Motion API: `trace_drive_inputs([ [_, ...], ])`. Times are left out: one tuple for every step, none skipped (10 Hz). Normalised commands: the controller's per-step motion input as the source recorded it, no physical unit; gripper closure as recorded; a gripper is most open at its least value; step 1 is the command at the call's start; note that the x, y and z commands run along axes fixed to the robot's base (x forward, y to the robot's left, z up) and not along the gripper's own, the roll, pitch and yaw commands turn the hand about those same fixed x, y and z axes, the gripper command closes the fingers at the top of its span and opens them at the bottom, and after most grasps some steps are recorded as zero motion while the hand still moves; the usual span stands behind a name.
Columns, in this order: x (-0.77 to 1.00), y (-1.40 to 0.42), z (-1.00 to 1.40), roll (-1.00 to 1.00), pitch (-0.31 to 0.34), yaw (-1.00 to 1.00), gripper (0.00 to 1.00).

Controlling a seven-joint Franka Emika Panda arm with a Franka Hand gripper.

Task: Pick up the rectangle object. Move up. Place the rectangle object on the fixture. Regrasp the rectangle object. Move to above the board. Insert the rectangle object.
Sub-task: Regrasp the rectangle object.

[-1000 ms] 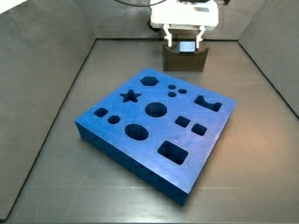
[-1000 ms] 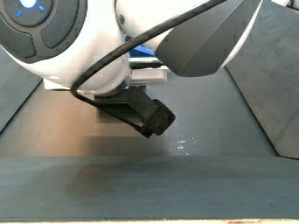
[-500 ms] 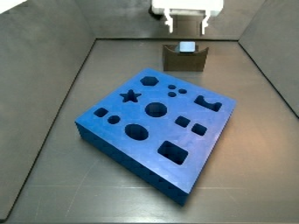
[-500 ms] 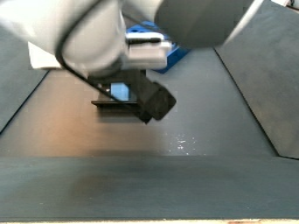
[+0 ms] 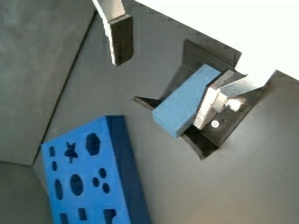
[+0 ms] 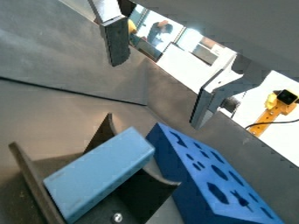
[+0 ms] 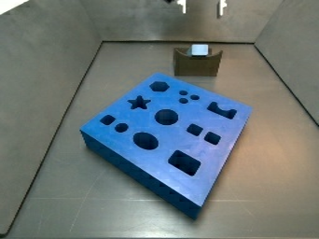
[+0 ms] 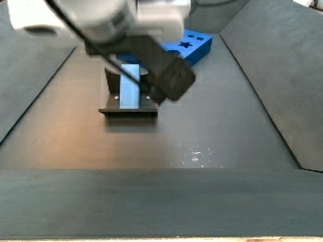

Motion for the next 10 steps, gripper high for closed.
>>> trace_drive_inputs([
  [-0.08,-1.00,0.69,1.00,0.057,0.01,0.00],
  [-0.08,-1.00,0.65,1.00,0.055,0.01,0.00],
  [-0.11,-1.00,0.61,1.00,0.043,0.00,0.00],
  [-0.14,-1.00,0.52,1.00,0.035,0.00,0.00],
  [-0.12,-0.89,0.33,1.00,0.030,0.00,0.00],
  [-0.09,-0.74,0.16,1.00,0.027,0.00,0.00],
  [-0.05,-0.51,0.08,1.00,0.025,0.00,0.00],
  [-0.05,-0.32,0.06,1.00,0.023,0.00,0.00],
  [-0.06,-0.09,0.04,1.00,0.017,0.00,0.00],
  [-0.06,-0.03,0.04,1.00,0.014,0.00,0.00],
])
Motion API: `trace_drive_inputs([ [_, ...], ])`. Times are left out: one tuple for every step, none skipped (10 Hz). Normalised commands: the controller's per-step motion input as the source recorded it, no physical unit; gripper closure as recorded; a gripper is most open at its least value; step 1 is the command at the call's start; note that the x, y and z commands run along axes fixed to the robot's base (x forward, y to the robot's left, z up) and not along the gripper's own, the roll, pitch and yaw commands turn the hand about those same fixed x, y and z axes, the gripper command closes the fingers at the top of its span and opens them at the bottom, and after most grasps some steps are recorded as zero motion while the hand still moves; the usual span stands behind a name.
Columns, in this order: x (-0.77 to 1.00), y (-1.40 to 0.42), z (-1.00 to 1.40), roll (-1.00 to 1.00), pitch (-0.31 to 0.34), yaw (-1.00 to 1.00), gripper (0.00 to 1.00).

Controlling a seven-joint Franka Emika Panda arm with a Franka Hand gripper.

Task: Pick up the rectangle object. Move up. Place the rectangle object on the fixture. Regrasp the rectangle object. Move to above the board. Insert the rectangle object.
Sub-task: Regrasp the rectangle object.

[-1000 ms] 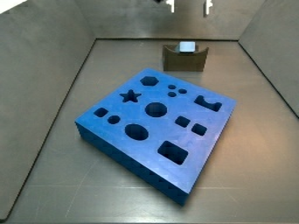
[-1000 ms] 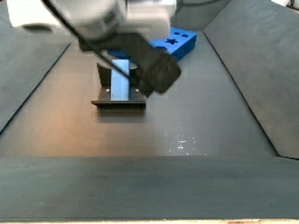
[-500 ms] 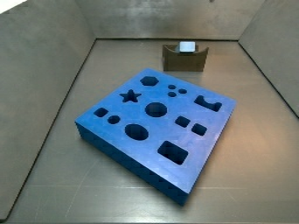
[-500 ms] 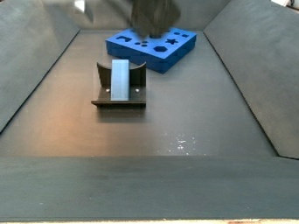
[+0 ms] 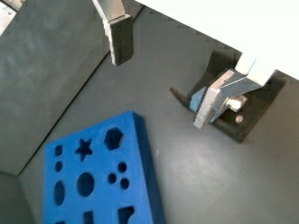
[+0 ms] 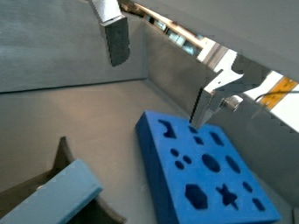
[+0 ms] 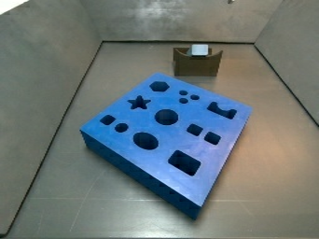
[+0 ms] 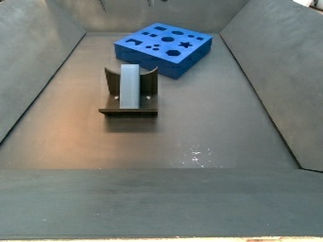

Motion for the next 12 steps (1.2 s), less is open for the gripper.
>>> trace_drive_inputs([
  [-0.05,-0.03,0.02,1.00,0.011,0.00,0.00],
  [-0.05,-0.05,0.01,1.00,0.006,0.00,0.00],
  [-0.05,-0.04,0.02,1.00,0.001,0.01,0.00],
  [-0.05,-0.03,0.02,1.00,-0.005,0.01,0.00],
  [-0.05,-0.03,0.01,1.00,-0.007,0.01,0.00],
  [-0.05,-0.03,0.02,1.00,-0.015,0.01,0.00],
  [-0.05,-0.03,0.02,1.00,-0.018,0.01,0.00],
  [-0.04,-0.03,0.01,1.00,-0.023,0.01,0.00],
  [-0.04,-0.03,0.01,1.00,-0.029,0.01,0.00],
  [-0.04,-0.02,0.01,1.00,-0.034,0.01,0.00],
  [-0.04,-0.03,0.01,1.00,-0.039,0.01,0.00],
  [-0.03,-0.02,0.01,1.00,-0.045,0.01,0.00],
])
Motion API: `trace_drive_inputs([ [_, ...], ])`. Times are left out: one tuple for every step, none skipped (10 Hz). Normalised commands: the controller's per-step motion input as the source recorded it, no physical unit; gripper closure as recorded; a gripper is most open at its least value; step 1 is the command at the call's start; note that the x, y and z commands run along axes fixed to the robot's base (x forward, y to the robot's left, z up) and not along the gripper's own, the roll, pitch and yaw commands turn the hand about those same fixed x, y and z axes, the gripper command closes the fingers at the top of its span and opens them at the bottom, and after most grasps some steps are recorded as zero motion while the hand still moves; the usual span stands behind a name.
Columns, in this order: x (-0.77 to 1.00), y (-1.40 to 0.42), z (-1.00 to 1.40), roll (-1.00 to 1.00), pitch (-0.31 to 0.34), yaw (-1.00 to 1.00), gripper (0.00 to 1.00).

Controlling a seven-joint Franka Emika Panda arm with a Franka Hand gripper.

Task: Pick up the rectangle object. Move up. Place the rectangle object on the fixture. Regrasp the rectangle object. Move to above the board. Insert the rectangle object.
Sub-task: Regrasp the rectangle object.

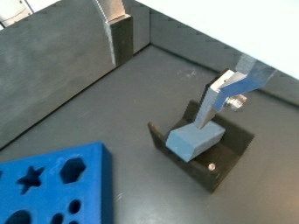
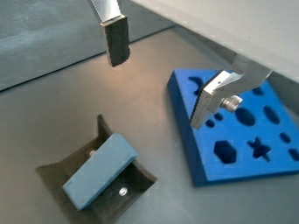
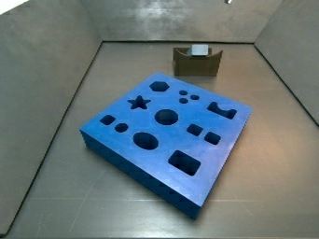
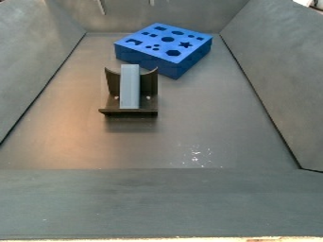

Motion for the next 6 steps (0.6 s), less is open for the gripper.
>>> trace_drive_inputs([
  [-0.03,-0.02,0.01,1.00,-0.050,0.01,0.00],
  [-0.03,-0.02,0.01,1.00,-0.055,0.01,0.00],
  [-0.02,-0.02,0.01,1.00,-0.060,0.01,0.00],
  [-0.02,-0.02,0.01,1.00,-0.065,0.01,0.00],
  [-0.02,-0.02,0.01,1.00,-0.068,0.01,0.00],
  [-0.02,-0.02,0.01,1.00,-0.070,0.01,0.00],
])
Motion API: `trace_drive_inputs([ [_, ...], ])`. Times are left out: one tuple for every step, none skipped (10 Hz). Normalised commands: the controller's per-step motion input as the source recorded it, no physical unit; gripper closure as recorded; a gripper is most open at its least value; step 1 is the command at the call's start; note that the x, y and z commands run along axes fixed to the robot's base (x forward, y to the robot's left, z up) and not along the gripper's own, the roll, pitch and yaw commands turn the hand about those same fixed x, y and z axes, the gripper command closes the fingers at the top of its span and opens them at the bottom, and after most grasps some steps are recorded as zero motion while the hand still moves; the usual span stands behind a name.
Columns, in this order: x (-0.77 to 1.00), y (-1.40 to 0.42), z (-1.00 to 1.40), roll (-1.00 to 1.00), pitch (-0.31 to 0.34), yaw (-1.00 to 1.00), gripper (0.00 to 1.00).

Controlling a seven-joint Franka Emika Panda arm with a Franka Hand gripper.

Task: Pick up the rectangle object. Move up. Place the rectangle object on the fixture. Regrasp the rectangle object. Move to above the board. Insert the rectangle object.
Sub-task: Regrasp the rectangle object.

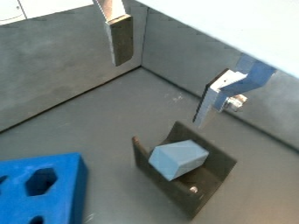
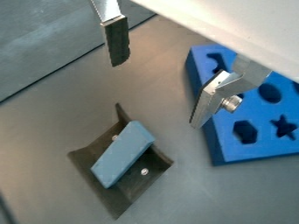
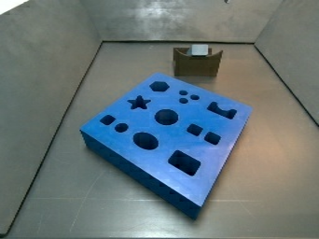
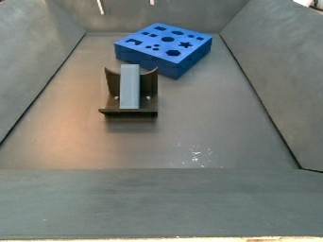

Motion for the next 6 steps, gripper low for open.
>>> trace_drive_inputs([
  [-0.03,-0.02,0.01,1.00,-0.072,0.01,0.00],
  [-0.03,-0.02,0.01,1.00,-0.072,0.01,0.00],
  [-0.02,-0.02,0.01,1.00,-0.072,0.01,0.00],
  [-0.02,-0.02,0.01,1.00,-0.070,0.01,0.00],
  [-0.02,-0.02,0.01,1.00,-0.068,0.01,0.00],
  [-0.01,-0.02,0.01,1.00,-0.067,0.01,0.00],
])
